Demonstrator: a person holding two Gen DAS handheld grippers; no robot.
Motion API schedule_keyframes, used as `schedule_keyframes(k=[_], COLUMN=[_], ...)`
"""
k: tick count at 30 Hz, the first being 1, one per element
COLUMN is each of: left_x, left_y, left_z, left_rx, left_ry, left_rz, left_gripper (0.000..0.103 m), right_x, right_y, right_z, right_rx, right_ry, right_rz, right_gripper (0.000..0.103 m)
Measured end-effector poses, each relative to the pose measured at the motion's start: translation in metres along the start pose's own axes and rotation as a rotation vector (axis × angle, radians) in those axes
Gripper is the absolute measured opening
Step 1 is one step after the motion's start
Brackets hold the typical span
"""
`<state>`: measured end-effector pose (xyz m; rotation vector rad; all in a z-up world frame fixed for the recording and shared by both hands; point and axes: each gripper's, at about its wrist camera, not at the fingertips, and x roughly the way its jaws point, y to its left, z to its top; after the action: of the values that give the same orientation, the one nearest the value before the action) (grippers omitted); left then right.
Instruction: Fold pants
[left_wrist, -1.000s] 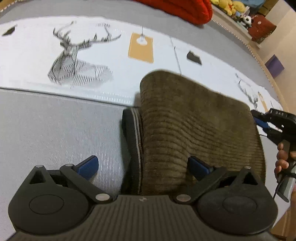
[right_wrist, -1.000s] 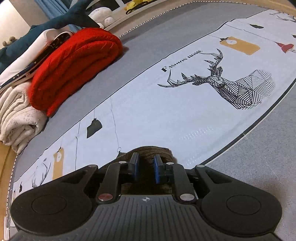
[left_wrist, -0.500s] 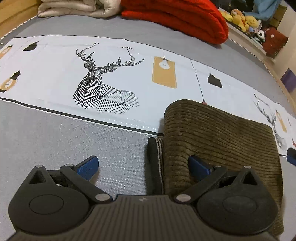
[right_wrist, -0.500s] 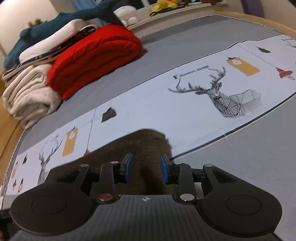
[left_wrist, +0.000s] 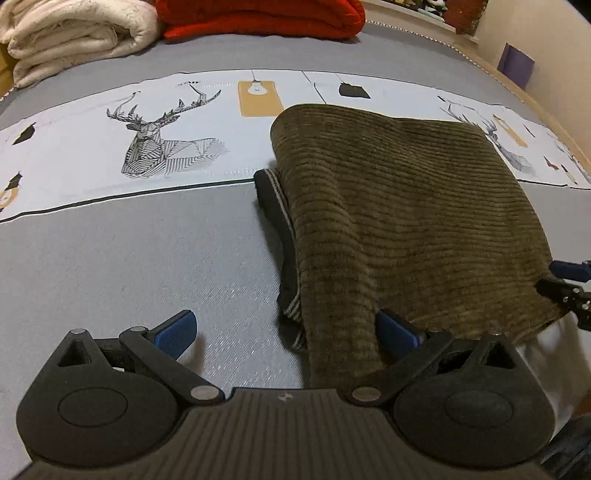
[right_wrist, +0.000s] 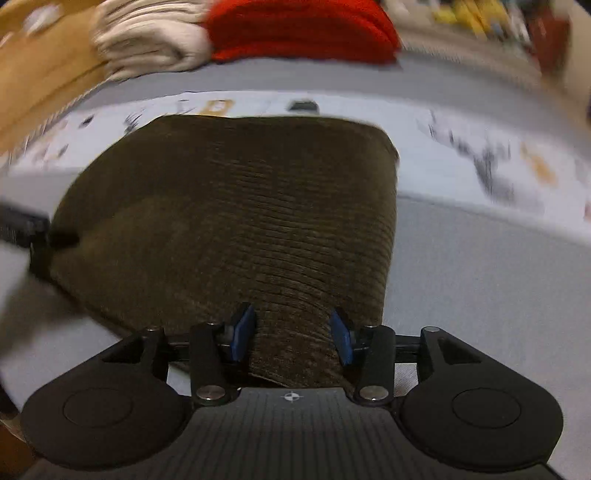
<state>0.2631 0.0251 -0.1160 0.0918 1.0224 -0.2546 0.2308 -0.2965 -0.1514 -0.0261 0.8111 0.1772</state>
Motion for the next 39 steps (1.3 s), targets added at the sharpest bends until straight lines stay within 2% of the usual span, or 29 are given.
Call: schedule_keyframes(k=[4,7,9,11,14,16,20,23,28,39], left_x=[-0.024,-0.061,-0.08,-0.093,-0.098,-0.099,-0.104,-0.106,-0.101,-0.096], left_y=[-0.006,-0.021,-0.027,-0.033,-0.039,-0.044,-0.054,-0.057,-0.055,-0.06], left_z=[-0.011,-0.025,-0.04,-0.06,-0.089,-0.102,-0.111,-0.116,-0.119,-0.116], left_rx=[0.004,0.036,0.021,-0.015,-0.081,-0.098,-0.079,-0.049,-0.062,-0.052], left_ry=[-0.037,-0.116,-0.146,-0.167,-0.162,-0.161,-0.225,-0.265,-0.24,-0.238], left_rz=[0.051,0.1,0.103,0.084,0.072,0.075,0.118,0.147,0.134,0.131], left_gripper=[0.103,0.103,0.103,0.103,0.103,0.103,0.103,0.103,0.103,0.103], right_x=[-0.024,-0.054,-0.078,-0.095,-0.102,-0.1,-0.094,-0.091,-0.105,-0.095], right_y=[0.004,0.009,0.017,0.033,0.055,0.068,0.096,0.105,0.106,0.107], right_z=[-0.012,-0.026,-0.043,-0.061,-0.084,-0.093,-0.108,-0.109,-0.112,-0.112], right_rx=[0.072,0.158,0.198,0.188,0.225,0.242,0.172,0.131,0.174,0.217], right_ry=[-0.023,-0.06,-0.143,-0.22,-0.295,-0.293,-0.319,-0.347,-0.405,-0.365], right_rz=[-0.037,-0.034,-0.05,-0.088,-0.16,-0.219,-0.265,-0.276,-0.268,-0.282], right_gripper=[0.051,0.065,0.075,0.087,0.088,0.088,0.088,0.088,0.089,0.089])
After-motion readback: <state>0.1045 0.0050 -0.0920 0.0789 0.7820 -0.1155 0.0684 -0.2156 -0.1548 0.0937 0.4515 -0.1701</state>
